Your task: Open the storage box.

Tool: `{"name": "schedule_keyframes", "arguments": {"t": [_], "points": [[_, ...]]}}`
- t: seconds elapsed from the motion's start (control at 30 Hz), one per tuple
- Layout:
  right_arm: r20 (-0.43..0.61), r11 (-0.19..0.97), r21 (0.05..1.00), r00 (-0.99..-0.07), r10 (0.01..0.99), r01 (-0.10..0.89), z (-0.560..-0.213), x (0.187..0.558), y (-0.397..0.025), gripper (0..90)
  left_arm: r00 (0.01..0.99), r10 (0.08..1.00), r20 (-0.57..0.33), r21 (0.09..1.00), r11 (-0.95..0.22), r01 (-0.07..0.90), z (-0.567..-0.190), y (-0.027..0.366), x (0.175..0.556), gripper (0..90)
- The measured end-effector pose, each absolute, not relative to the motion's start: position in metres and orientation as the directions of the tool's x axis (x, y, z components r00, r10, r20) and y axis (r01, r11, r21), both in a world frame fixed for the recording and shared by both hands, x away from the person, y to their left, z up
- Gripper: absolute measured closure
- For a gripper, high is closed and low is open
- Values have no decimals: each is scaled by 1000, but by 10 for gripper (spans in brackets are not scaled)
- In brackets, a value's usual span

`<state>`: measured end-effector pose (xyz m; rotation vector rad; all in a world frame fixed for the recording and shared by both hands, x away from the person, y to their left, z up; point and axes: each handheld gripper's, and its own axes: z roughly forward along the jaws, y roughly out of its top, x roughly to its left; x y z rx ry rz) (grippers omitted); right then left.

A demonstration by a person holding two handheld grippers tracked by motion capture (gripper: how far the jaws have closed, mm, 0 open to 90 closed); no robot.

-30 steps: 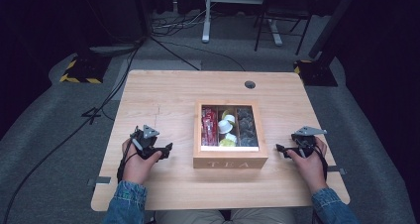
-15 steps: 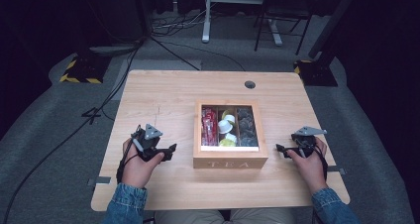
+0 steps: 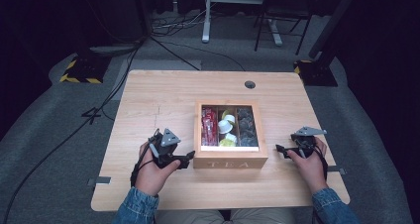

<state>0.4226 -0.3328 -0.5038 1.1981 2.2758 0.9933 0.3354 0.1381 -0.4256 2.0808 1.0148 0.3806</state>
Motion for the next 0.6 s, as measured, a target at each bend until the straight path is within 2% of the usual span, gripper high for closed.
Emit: {"name": "schedule_keyframes", "arguments": {"t": [0.07, 0.2, 0.5, 0.6], "points": [[-8, 386, 736, -563, 826, 556, -504, 423, -333, 148, 635, 771, -49, 753, -389, 531, -425, 137, 334, 285], [-7, 386, 736, -563, 826, 557, -504, 423, -333, 148, 655, 749, -102, 762, -365, 535, -420, 134, 329, 267], [-8, 386, 736, -563, 826, 556, -504, 423, -333, 148, 689, 719, -94, 766, -390, 511, -428, 119, 326, 270], [-8, 386, 736, -563, 826, 556, -504, 423, -333, 148, 694, 714, -93, 768, -392, 506, -433, 116, 326, 332]]}}
